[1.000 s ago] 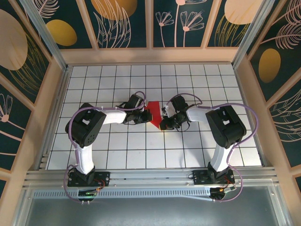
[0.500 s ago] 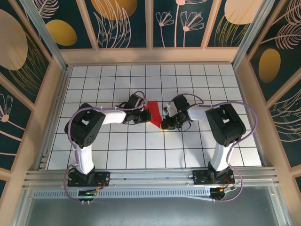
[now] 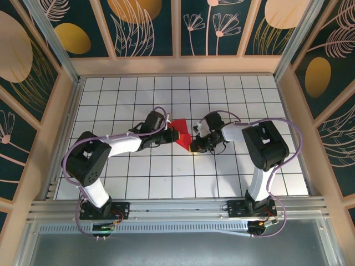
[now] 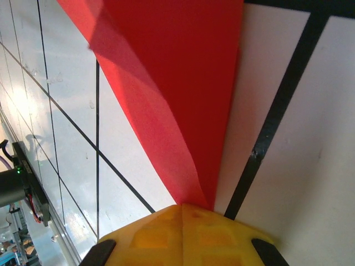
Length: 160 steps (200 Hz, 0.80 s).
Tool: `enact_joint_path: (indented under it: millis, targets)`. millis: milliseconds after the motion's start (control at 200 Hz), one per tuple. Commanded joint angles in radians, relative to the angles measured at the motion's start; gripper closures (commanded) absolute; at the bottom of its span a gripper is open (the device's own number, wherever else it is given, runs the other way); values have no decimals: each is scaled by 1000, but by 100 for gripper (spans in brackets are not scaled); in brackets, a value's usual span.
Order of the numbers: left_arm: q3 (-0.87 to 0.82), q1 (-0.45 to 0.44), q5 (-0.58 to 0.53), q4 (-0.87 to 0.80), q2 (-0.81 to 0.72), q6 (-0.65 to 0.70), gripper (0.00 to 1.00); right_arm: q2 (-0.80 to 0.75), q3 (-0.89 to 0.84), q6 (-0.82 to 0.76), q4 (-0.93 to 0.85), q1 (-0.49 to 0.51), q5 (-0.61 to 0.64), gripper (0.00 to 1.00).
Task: Fold a paper plane with a square sheet of paper (fold left side to right side)
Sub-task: Third fold the triangle at the center of the table.
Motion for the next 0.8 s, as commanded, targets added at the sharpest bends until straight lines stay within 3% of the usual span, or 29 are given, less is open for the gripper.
enact_joint_path:
  millis: [0, 796]
  targets:
    - [12, -32, 43, 56, 39, -24, 96, 52, -40, 10, -44, 3, 78, 100]
    - [54, -61, 88, 110, 180, -110, 97, 73, -27, 12, -67, 5, 104, 100]
